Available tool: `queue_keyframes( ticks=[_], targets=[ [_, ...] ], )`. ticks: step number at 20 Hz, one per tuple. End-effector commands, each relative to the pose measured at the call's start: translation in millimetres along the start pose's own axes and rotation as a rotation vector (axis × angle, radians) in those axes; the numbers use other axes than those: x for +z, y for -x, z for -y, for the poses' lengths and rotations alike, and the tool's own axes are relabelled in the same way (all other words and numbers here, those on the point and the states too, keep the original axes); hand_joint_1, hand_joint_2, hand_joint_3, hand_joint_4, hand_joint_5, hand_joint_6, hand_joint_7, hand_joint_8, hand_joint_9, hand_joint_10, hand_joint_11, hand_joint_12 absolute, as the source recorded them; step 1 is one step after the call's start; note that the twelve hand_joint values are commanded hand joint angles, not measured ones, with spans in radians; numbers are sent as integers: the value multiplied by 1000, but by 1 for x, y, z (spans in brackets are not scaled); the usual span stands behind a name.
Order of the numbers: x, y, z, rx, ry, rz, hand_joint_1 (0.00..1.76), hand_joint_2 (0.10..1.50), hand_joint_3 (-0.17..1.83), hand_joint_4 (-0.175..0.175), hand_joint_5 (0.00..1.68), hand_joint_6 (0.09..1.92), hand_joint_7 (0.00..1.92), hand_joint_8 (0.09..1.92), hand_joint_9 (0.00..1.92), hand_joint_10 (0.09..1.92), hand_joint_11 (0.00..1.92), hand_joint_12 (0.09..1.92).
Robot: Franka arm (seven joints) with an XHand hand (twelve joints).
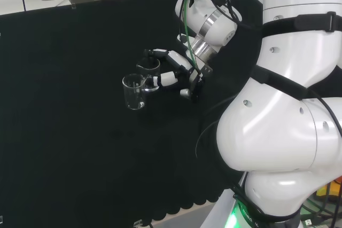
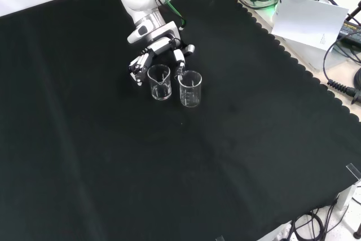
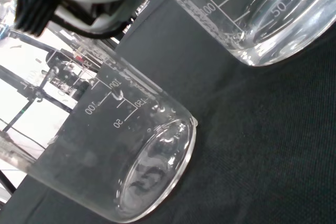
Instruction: Pick up the beaker on the right.
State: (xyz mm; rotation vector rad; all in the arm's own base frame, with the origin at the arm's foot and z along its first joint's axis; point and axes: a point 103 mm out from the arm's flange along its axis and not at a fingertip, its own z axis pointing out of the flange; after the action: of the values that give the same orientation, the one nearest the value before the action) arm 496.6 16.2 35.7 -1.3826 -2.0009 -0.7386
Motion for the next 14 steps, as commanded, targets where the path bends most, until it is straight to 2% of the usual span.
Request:
queue_keyframes(
  ticks=[1, 9, 14],
  targets=[
    [4, -1, 0, 6, 12, -5, 805, 527, 473, -87, 488, 166, 360, 816, 464, 681, 89, 1403],
    [9, 2, -2, 28, 31, -16, 798, 544, 442, -89, 455, 288, 364, 817, 472, 683, 93, 1401],
    [10, 2, -4, 42, 46, -12, 813, 560, 438, -87, 422, 515, 389, 817, 502, 677, 111, 1399]
  ],
)
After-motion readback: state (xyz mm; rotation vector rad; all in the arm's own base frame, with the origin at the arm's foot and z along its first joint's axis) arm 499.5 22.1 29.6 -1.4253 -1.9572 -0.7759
